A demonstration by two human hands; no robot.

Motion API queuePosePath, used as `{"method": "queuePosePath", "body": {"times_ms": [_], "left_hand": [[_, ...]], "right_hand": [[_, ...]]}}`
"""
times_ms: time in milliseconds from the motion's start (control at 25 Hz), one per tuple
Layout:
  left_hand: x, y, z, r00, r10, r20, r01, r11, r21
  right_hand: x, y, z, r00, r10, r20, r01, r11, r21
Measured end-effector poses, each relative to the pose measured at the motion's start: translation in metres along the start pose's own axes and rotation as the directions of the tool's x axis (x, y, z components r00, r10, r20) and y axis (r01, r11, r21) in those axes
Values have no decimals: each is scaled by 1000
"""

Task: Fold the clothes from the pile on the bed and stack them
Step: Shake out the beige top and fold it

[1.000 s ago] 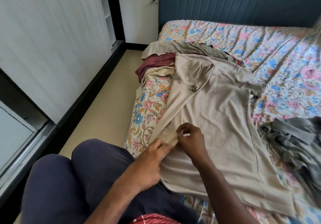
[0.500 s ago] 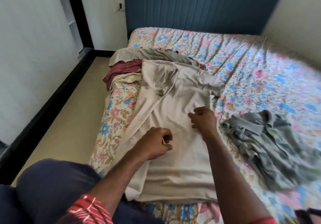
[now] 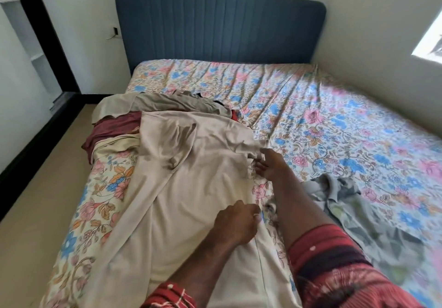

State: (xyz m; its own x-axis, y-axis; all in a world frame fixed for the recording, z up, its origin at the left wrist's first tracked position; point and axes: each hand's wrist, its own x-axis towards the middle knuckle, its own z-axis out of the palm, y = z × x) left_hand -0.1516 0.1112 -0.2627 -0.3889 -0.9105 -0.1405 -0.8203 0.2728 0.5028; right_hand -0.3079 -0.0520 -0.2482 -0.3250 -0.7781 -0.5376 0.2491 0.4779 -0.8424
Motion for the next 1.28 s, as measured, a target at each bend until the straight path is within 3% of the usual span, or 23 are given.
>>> {"method": "queuePosePath", "body": {"times_ms": [160, 240, 320, 400, 520, 640, 720, 760, 840, 880, 960, 1000, 1080, 1200, 1280], "left_hand": [[8, 1, 9, 991, -74, -109, 72, 997, -22], [9, 5, 12, 970, -134, -203, 128, 991, -43], [12, 8, 12, 938, -226, -262, 197, 971, -132], [13, 8, 13, 915, -302, -268, 237, 939, -249], [8, 6, 15, 896, -372, -243, 222, 849, -480], [3, -4, 10, 868, -454, -204, 210, 706, -676], [-1, -16, 2, 848, -496, -189, 170, 592, -788], [-4, -23, -3, 848, -499, -178, 126, 516, -847], [-18, -41, -17, 864, -490, -115, 39, 293, -955], [-28, -52, -23, 872, -486, -61, 20, 160, -987], [-47, -79, -30, 859, -510, 39, 15, -51, -999], [-54, -92, -31, 841, -536, 77, 26, -103, -994], [-64, -113, -31, 809, -571, 141, 56, -163, -985], [-66, -129, -31, 809, -553, 200, 81, -232, -969], [-64, -132, -35, 830, -519, 207, 77, -260, -963]], "right_hand": [[16, -16, 10, 993, 96, 73, -98, 995, 20], [16, -23, 14, 995, 93, 41, -91, 994, -58], [22, -26, 16, 998, -11, -62, 3, 992, -128], [30, -24, 15, 987, -114, -114, 121, 991, 56], [29, -16, 21, 978, -209, 3, 181, 852, 491], [18, -13, 44, 936, -335, -103, 335, 767, 547], [6, -19, 69, 853, -484, -196, 508, 679, 530], [-6, -25, 85, 802, -559, -209, 579, 644, 500], [-28, -32, 129, 678, -711, -187, 730, 622, 282], [-36, -31, 153, 616, -782, -96, 787, 605, 119], [-56, -20, 199, 549, -791, 269, 835, 503, -224], [-64, -9, 216, 567, -695, 443, 821, 432, -373], [-78, 16, 228, 585, -591, 555, 797, 292, -529], [-124, 67, 181, 628, -614, 479, 767, 384, -514], [-156, 102, 120, 711, -472, 521, 695, 362, -621]]}}
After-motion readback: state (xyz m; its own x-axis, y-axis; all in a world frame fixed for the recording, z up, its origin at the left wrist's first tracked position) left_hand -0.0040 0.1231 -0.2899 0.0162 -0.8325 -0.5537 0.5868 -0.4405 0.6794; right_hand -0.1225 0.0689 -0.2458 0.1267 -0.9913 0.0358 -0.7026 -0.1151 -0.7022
